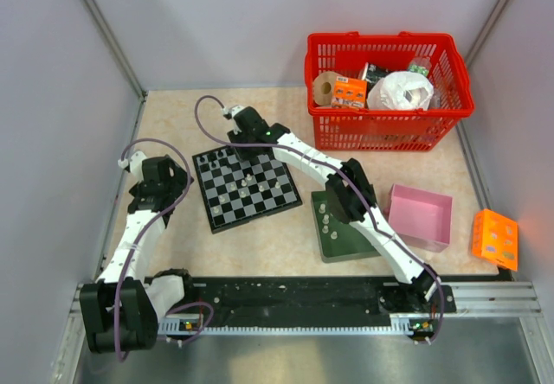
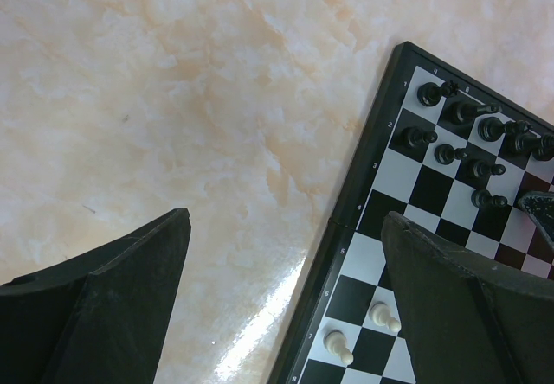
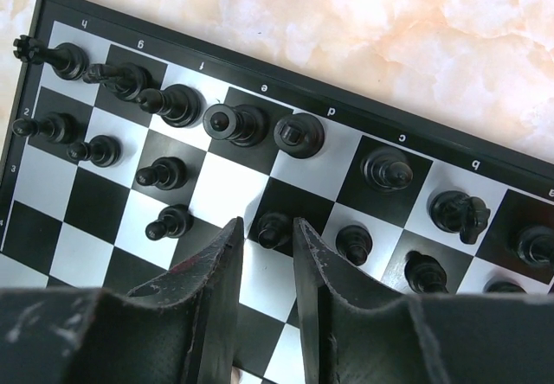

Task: Set up the chess pieces on the board

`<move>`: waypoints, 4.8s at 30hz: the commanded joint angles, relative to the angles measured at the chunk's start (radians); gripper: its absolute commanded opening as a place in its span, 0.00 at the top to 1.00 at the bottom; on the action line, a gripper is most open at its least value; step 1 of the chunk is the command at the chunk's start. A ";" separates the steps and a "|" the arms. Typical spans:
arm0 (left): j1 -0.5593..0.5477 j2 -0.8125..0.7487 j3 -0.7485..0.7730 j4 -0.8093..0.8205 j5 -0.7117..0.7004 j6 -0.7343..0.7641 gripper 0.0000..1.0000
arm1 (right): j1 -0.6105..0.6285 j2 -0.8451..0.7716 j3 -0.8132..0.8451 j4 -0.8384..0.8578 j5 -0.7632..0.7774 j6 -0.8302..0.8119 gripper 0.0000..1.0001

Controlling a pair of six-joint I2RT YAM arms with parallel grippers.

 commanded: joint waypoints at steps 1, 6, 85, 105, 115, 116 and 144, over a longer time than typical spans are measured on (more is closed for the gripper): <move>0.004 -0.015 0.016 0.014 -0.014 0.002 0.03 | -0.002 -0.089 0.047 0.034 -0.018 -0.018 0.70; 0.004 -0.015 0.021 0.012 -0.012 0.002 0.03 | 0.003 -0.128 0.031 0.034 0.011 -0.033 0.69; 0.003 -0.012 0.024 0.007 -0.024 0.010 0.03 | 0.049 0.052 0.071 0.047 -0.032 0.019 0.73; 0.004 -0.003 0.027 0.012 -0.018 0.008 0.03 | 0.021 0.059 0.077 0.077 -0.006 0.031 0.79; 0.004 -0.001 0.027 0.012 -0.018 0.007 0.03 | 0.021 0.056 0.076 0.082 -0.014 0.033 0.79; 0.004 -0.001 0.025 0.011 -0.020 0.007 0.03 | 0.021 0.053 0.076 0.080 -0.018 0.030 0.78; 0.004 -0.017 0.064 0.003 -0.053 -0.004 0.02 | 0.033 -0.561 -0.475 0.163 0.084 -0.032 0.64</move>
